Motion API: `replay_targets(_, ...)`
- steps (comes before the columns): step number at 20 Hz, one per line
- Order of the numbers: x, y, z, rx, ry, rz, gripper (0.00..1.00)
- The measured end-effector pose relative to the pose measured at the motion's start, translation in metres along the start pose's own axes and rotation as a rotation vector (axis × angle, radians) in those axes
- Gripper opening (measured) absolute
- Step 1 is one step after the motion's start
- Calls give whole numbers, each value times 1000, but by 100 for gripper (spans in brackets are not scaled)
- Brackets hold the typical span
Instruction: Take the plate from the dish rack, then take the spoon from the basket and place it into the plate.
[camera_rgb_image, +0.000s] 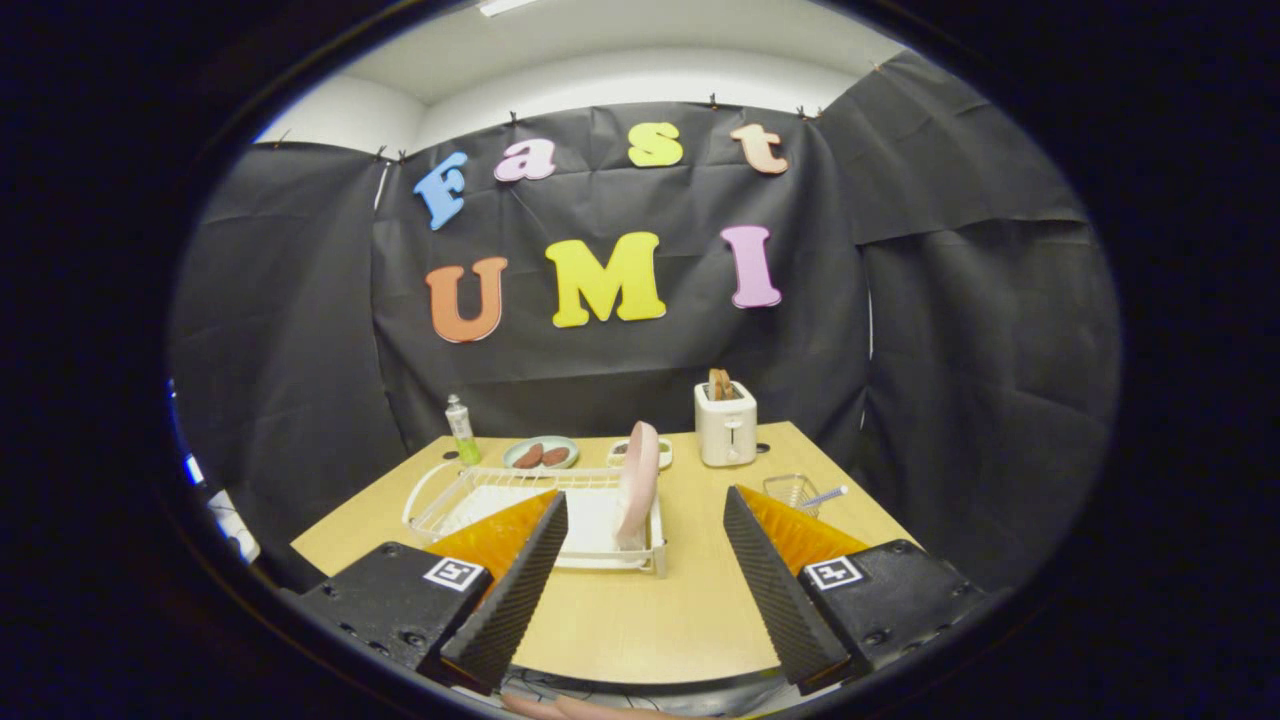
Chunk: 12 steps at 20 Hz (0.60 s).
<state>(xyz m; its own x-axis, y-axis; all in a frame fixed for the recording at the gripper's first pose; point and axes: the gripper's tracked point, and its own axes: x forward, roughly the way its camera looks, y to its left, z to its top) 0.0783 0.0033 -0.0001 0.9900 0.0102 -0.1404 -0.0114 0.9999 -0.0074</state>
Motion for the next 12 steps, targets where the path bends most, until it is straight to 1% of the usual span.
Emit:
replay_targets(2, 25, 6, 12, -35, 24, 10, 100)
replay_targets(6, 82, 3, 25, -95, 112, -19, 100)
replay_targets(7, 98, 0, 24, -114, 153, -40, 100)
replay_targets(9, 127, -7, 24, -102, 245, -80, 100)
replay_targets(12, 164, 3, 29, -108, 383, -76, 99)
